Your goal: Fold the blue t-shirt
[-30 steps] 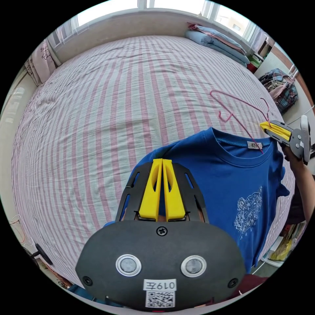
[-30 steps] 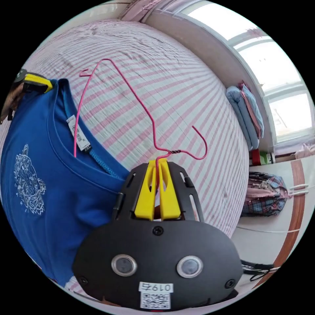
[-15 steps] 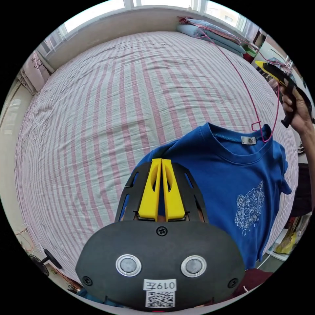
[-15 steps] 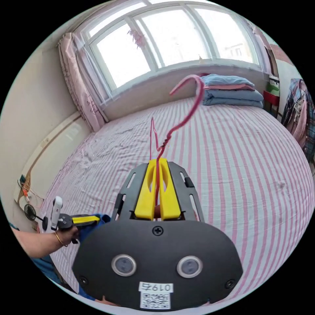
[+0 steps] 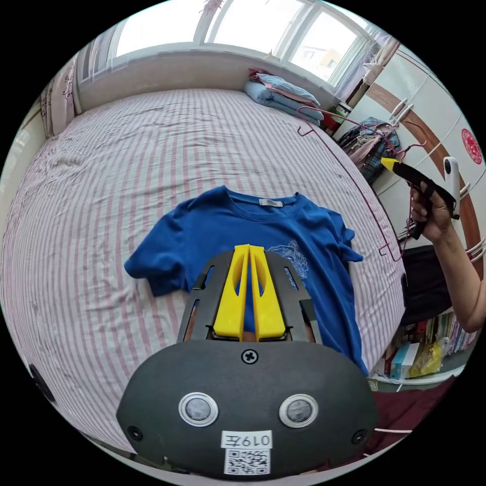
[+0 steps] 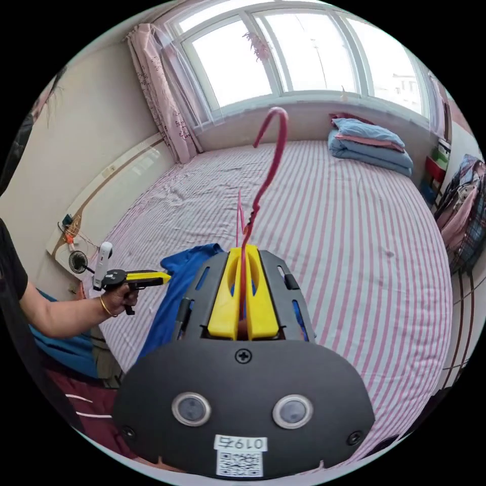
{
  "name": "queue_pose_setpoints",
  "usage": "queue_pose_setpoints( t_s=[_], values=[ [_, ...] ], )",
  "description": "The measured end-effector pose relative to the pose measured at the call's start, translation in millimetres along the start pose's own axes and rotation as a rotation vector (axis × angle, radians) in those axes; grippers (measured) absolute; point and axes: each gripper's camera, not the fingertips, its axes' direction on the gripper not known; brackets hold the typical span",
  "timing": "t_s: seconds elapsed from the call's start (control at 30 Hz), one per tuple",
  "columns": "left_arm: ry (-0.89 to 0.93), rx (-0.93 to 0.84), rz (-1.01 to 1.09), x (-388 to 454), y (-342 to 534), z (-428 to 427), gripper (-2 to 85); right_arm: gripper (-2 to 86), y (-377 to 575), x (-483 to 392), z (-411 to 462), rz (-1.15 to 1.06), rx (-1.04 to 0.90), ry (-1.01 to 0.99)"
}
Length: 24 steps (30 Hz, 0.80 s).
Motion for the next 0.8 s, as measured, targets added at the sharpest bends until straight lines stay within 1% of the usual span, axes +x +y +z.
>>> queue_pose_setpoints(
  t_s=[0.07,0.17,0.23,0.27,0.3,0.4,0.47,0.53,0.57,0.6,0.63,0.67,0.7,0.73,0.77,0.8],
  values=[
    [0.029,-0.034,-0.019,22,30,-24,0.8,-0.9,10,-21,-16,-0.019,-0.049,-0.059],
    [0.050,-0.080,-0.032,56,72,-74,0.9,-0.9,10,-64,-42,-0.057,-0.121,-0.214],
    [0.002,-0.042,-0.060,80,103,-134,0.9,-0.9,6,-95,-60,-0.113,-0.146,-0.266],
    [-0.009,-0.026,-0.071,86,110,-150,0.9,-0.9,3,-116,-73,-0.151,-0.159,-0.298],
    [-0.030,0.016,-0.103,96,126,-187,0.9,-0.9,0,-137,-89,-0.184,-0.161,-0.352],
    [-0.073,0.114,-0.169,121,174,-274,0.8,-1.0,-7,-185,-124,-0.240,-0.169,-0.474],
    [-0.123,0.134,-0.197,137,208,-317,0.8,-1.0,-12,-214,-141,-0.251,-0.181,-0.560],
    [-0.187,0.174,-0.246,156,263,-370,0.8,-0.9,-15,-251,-158,-0.332,-0.189,-0.618],
    [-0.199,0.183,-0.261,160,277,-381,0.8,-0.9,-14,-280,-170,-0.412,-0.197,-0.630],
    [-0.230,0.202,-0.302,167,308,-404,0.8,-0.9,-11,-312,-181,-0.493,-0.209,-0.658],
    [-0.267,0.221,-0.353,172,341,-426,0.8,-0.9,-9,-327,-186,-0.527,-0.216,-0.678],
    [-0.286,0.228,-0.382,174,358,-436,0.8,-0.9,-1,-358,-194,-0.588,-0.232,-0.735],
    [-0.329,0.242,-0.449,177,393,-456,0.8,-0.9,8,-389,-200,-0.636,-0.259,-0.808],
    [-0.373,0.262,-0.533,179,430,-476,0.8,-0.9,13,-403,-202,-0.652,-0.275,-0.846],
    [-0.395,0.276,-0.576,180,449,-487,0.8,-0.9,24,-435,-205,-0.685,-0.313,-0.923],
    [-0.447,0.317,-0.651,184,487,-511,0.8,-0.9,34,-465,-206,-0.700,-0.351,-0.999]
  ],
)
